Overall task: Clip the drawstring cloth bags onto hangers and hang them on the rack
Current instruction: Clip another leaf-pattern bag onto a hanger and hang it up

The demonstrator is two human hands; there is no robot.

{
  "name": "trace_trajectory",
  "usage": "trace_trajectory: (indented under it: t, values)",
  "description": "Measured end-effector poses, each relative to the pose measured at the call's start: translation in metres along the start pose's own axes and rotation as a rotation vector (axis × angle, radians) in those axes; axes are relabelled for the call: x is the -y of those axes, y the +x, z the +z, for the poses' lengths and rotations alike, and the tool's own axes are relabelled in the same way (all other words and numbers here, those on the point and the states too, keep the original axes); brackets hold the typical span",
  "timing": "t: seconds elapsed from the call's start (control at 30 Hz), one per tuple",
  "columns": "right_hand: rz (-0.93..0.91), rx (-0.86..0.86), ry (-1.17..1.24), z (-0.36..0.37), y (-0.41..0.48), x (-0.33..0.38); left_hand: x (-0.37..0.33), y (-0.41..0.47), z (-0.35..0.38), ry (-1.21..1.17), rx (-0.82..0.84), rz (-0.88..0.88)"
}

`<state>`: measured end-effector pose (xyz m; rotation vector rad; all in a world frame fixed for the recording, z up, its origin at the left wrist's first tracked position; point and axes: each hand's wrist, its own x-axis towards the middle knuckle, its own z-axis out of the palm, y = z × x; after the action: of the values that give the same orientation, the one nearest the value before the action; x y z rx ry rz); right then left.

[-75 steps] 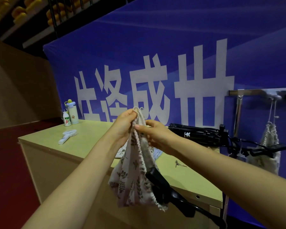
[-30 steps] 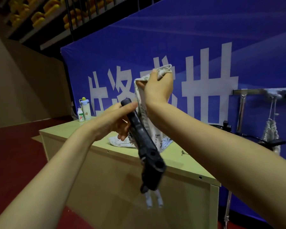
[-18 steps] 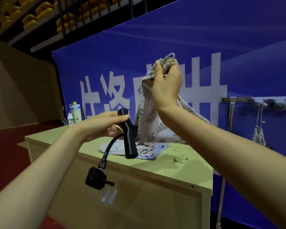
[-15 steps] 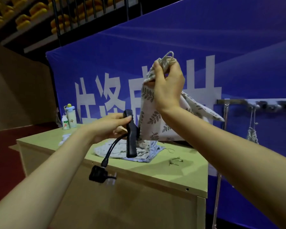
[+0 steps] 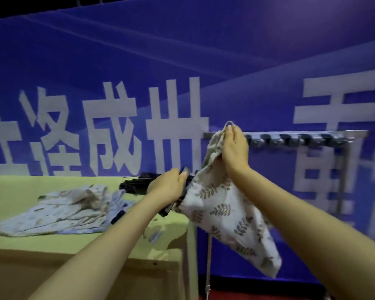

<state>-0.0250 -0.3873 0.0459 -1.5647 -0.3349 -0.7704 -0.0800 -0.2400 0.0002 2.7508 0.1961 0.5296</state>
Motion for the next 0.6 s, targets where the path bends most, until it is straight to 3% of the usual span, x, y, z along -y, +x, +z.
trace_trajectory:
  t: [0.23, 0.43, 0.6]
  values:
    - [0.076, 0.008, -0.233, -0.074, 0.045, -0.083, -0.065, 0.032, 0.085, 0.315, -0.029, 0.192]
    - [0.161, 0.015, -0.272, -0.105, 0.095, -0.121, -0.101, 0.065, 0.122, 0.342, 0.024, 0.31]
    - [0.186, -0.003, -0.206, -0.111, 0.144, -0.144, -0.123, 0.1, 0.148, 0.231, 0.081, 0.319]
